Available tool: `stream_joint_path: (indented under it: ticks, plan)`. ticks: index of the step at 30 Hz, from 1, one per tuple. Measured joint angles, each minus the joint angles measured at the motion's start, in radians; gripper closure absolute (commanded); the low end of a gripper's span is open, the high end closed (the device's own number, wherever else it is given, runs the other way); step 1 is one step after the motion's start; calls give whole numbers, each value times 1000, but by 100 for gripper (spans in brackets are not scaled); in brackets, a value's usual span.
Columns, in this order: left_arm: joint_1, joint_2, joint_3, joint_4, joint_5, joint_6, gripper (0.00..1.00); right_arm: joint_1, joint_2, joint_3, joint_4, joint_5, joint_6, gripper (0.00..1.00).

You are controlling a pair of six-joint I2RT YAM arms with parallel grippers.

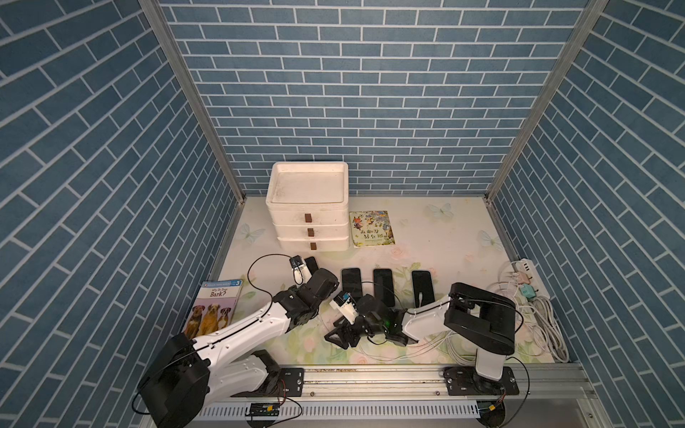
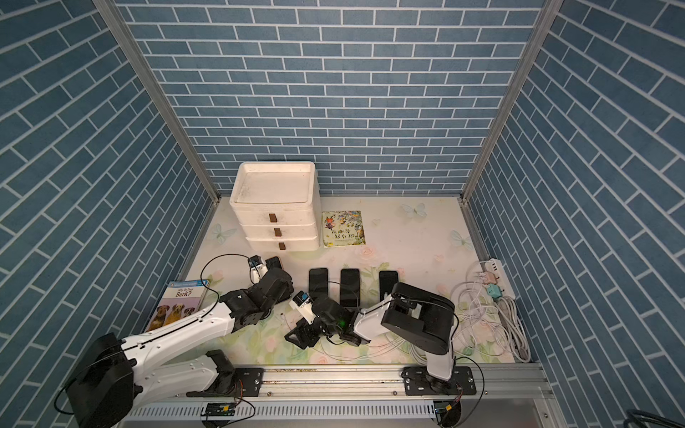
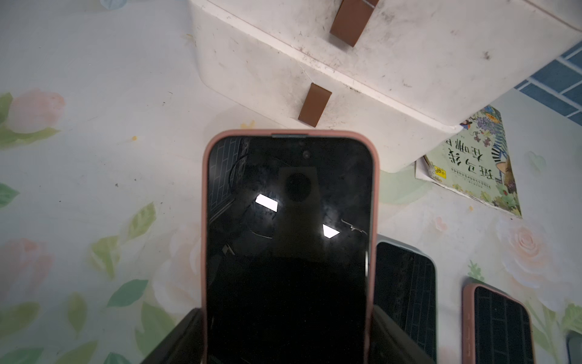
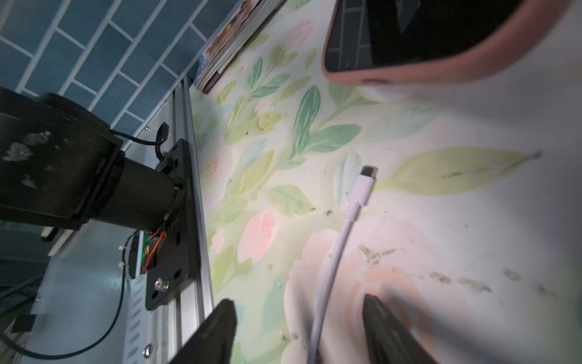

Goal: Unplug the charging cable from the phone
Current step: Place the phone at the center of the board.

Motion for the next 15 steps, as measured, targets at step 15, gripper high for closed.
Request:
stream_joint_path:
  ticks: [15]
  plan:
    - [4, 180, 26, 66, 77, 82, 100, -140, -594, -250, -164, 321, 22, 0]
